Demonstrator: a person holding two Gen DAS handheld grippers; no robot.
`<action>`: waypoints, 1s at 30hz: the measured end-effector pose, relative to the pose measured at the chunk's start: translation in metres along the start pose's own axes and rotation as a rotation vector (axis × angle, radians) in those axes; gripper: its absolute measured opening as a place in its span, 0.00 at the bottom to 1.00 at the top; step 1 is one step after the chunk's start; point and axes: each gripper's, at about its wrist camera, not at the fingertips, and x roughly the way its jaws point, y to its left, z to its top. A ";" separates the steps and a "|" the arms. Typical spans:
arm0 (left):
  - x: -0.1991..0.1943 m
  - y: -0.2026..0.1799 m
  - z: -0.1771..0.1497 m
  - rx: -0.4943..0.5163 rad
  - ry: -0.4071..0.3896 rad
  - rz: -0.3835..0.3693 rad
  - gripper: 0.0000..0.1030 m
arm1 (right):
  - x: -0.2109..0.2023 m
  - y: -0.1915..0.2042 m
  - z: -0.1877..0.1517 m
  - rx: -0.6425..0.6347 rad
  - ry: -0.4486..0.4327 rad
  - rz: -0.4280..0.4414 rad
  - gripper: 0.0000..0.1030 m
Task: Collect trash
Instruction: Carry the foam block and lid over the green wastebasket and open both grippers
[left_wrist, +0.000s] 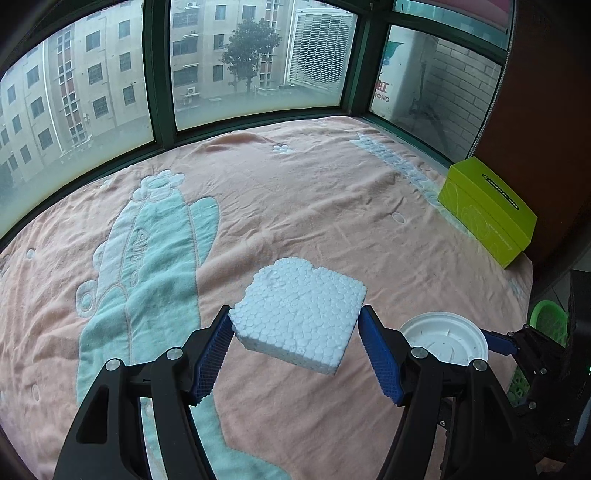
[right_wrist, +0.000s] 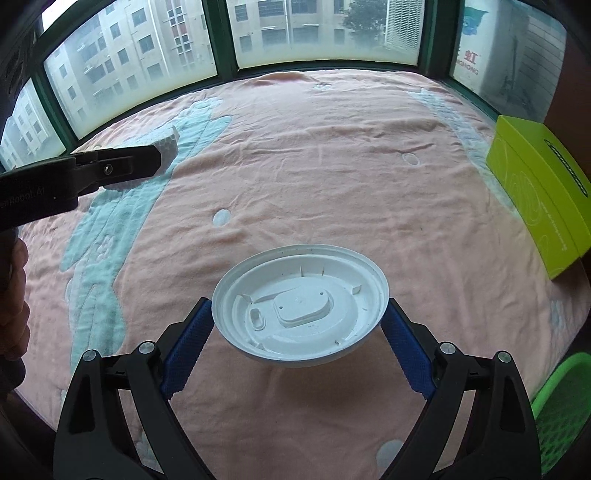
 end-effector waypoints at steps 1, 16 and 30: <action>-0.002 -0.003 -0.002 -0.001 0.000 -0.003 0.65 | -0.003 -0.001 -0.002 0.007 -0.004 -0.001 0.87; -0.032 -0.043 -0.022 0.009 -0.029 -0.001 0.65 | -0.067 -0.031 -0.036 0.095 -0.066 -0.082 0.87; -0.053 -0.105 -0.041 0.033 -0.054 -0.020 0.65 | -0.130 -0.075 -0.082 0.192 -0.117 -0.213 0.87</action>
